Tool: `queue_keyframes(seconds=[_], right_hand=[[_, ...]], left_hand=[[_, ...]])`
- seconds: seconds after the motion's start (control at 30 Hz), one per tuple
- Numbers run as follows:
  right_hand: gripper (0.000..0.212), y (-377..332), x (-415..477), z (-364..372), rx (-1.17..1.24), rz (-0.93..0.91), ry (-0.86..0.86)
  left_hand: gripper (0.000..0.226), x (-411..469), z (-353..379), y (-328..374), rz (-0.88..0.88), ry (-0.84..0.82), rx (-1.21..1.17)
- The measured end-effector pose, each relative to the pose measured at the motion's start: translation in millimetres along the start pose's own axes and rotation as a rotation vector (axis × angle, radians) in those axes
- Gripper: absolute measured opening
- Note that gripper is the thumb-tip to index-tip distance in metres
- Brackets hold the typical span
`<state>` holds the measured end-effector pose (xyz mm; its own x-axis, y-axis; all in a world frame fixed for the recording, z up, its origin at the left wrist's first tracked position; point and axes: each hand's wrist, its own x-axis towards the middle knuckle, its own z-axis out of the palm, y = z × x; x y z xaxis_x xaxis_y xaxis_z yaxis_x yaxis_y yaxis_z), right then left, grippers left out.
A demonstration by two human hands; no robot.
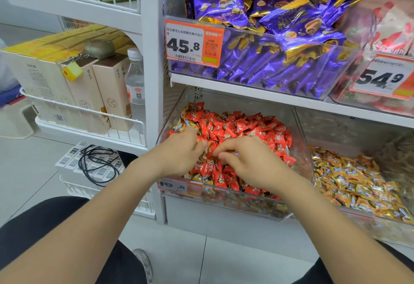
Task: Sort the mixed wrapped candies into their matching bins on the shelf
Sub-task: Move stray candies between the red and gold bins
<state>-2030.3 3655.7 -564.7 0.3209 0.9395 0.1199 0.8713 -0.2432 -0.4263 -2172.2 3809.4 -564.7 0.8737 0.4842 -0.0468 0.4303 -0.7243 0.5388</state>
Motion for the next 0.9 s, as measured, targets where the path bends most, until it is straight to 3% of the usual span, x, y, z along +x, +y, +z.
queue_keyframes(seconds=[0.2,0.27,0.43,0.53,0.7,0.9], right_hand=[[0.011,-5,6,15,-0.107,-0.072,-0.234],[0.019,-6,8,15,-0.101,-0.128,-0.310],[0.048,-6,17,21,-0.165,-0.181,-0.416],[0.055,-4,22,24,-0.230,-0.211,-0.449],[0.038,-5,28,23,-0.204,-0.195,-0.456],[0.016,6,15,5,0.090,-0.071,-0.311]], left_hand=[[0.019,-1,3,2,-0.041,0.161,-0.124],[0.006,-2,1,4,-0.038,0.187,-0.154],[0.030,-2,1,2,-0.072,0.120,-0.107],[0.033,0,2,-1,-0.082,0.091,-0.101],[0.038,5,4,-5,-0.066,0.165,0.009],[0.064,11,9,-13,-0.034,0.197,0.125]])
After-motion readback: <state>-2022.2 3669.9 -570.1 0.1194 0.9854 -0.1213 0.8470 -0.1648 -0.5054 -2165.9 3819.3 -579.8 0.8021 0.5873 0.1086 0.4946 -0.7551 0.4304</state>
